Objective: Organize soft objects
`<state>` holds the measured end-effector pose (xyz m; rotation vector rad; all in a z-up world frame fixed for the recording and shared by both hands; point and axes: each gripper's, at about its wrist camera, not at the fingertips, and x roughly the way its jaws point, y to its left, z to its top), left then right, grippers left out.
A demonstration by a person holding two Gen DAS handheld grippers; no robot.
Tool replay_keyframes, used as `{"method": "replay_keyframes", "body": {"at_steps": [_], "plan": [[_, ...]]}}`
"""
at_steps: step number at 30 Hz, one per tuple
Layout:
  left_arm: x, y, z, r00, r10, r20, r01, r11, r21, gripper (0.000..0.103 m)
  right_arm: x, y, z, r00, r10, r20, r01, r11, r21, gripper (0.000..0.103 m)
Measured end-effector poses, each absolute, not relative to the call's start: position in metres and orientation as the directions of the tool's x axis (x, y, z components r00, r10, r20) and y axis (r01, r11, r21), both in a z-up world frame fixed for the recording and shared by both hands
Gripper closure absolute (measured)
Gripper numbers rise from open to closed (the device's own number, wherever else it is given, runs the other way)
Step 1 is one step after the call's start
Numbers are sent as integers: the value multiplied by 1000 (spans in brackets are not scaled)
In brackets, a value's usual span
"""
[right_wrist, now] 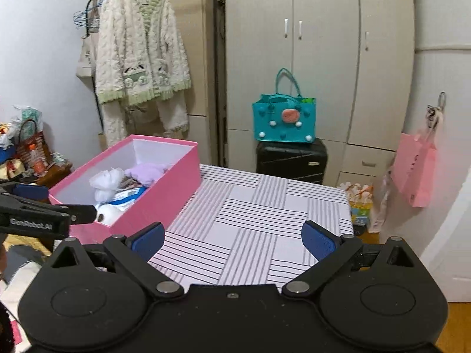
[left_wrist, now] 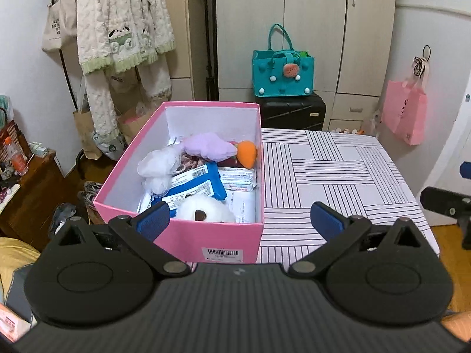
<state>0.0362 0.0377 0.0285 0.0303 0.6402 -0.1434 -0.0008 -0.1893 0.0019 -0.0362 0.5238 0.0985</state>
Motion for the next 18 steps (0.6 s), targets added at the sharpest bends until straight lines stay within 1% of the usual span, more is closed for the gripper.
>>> {"method": "replay_keyframes", "body": {"at_steps": [4, 9, 14, 18], "plan": [[32, 36, 23, 806, -107, -582, 143, 990, 15, 0, -4, -190, -3, 863, 62, -502, -76, 997, -6, 2], [30, 36, 16, 815, -138, -563, 167, 986, 0, 0, -12, -191, -13, 870, 22, -493, -31, 999, -10, 2], [23, 32, 10, 837, -164, -522, 192, 981, 0, 0, -18, -192, -18, 882, -5, -472, -3, 1000, -15, 2], [18, 30, 6, 856, -166, -489, 197, 980, 12, 0, -16, -193, -23, 870, -40, -492, 31, 999, -27, 2]]}}
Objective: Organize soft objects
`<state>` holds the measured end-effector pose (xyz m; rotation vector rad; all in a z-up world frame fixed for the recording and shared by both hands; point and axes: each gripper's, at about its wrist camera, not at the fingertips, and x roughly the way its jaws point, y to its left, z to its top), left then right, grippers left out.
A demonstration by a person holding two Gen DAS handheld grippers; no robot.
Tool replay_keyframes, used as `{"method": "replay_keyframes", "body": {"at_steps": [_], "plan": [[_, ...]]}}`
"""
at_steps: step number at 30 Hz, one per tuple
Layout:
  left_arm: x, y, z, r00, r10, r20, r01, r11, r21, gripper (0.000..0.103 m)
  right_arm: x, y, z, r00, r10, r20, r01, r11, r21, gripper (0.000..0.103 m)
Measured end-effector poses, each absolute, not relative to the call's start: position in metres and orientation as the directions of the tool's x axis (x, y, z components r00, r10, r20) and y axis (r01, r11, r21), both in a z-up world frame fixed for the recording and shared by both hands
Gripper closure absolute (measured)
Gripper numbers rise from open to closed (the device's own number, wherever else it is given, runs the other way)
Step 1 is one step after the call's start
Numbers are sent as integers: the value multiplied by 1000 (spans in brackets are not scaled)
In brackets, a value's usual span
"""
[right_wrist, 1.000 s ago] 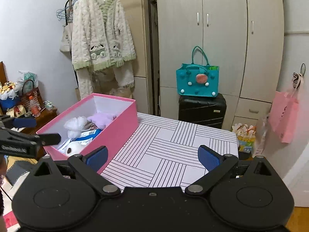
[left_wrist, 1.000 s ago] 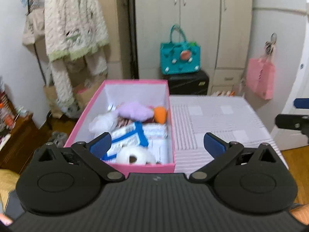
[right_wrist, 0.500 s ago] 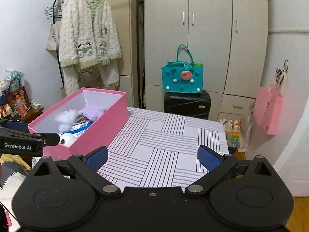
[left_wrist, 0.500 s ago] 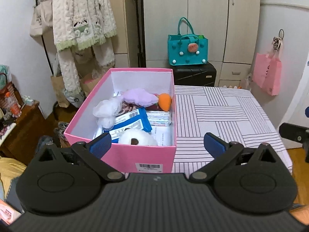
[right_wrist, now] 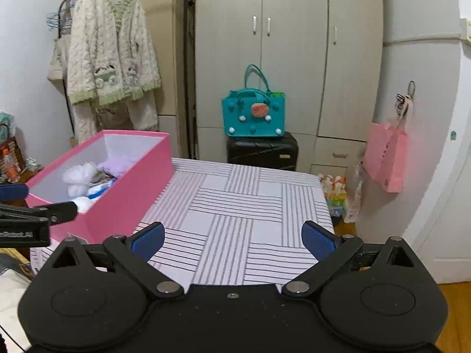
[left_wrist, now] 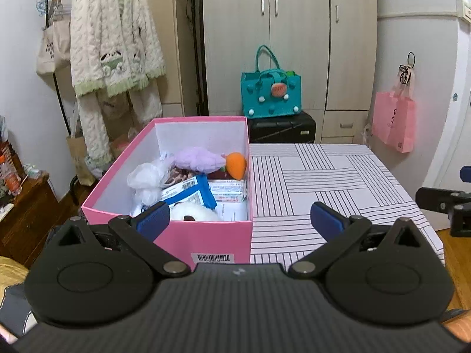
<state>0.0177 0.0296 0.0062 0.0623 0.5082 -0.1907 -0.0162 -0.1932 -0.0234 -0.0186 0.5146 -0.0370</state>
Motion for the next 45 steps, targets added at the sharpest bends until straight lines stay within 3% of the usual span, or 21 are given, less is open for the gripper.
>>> {"method": "replay_keyframes", "body": {"at_steps": [7, 45], "plan": [[11, 30, 2, 871, -188, -453, 212, 977, 2, 0, -20, -198, -29, 877, -64, -475, 60, 998, -23, 2], [6, 39, -3, 874, -129, -468, 157, 987, 20, 0, -36, -182, -29, 917, -80, -390, 59, 996, -66, 2]]}}
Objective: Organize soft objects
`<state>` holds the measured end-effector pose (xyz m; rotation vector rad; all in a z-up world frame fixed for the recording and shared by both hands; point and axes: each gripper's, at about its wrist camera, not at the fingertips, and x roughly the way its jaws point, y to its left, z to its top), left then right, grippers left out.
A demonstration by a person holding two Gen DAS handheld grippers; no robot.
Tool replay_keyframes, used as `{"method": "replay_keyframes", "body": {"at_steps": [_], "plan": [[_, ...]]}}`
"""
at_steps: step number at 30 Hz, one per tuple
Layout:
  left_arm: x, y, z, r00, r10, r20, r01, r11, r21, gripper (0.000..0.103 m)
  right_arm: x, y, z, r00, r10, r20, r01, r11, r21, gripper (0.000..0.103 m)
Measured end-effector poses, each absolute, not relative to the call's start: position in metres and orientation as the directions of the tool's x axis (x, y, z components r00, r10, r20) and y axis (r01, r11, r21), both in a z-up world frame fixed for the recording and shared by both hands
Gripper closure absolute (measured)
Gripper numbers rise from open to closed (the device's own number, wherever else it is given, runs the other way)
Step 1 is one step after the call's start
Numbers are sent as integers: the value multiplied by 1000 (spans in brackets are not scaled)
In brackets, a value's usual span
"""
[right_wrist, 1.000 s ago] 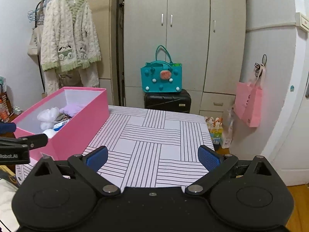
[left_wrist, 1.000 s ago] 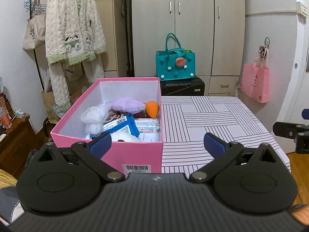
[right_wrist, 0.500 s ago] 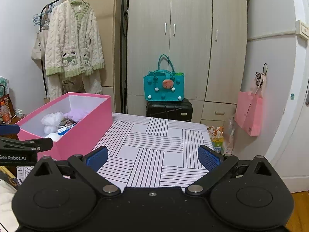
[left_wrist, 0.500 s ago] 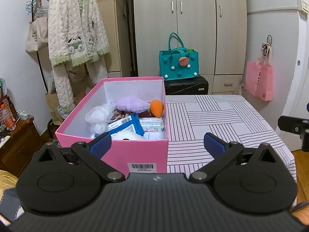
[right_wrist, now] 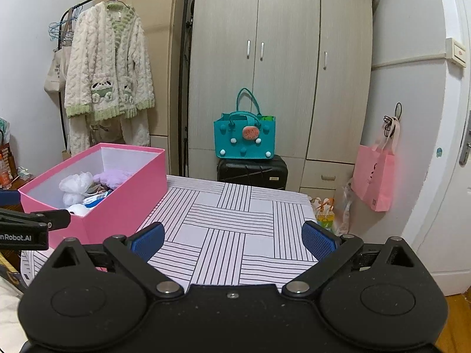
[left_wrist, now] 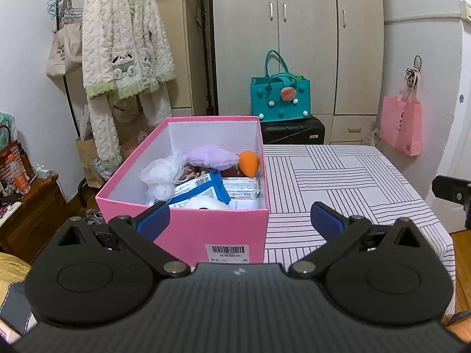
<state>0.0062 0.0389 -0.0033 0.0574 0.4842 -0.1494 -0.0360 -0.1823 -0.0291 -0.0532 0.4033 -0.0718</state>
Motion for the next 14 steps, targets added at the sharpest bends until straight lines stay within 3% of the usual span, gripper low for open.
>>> {"method": "replay_keyframes", "body": {"at_steps": [14], "plan": [[5, 36, -4, 879, -116, -463, 151, 988, 39, 0, -35, -187, -31, 915, -83, -395, 62, 996, -66, 2]]}}
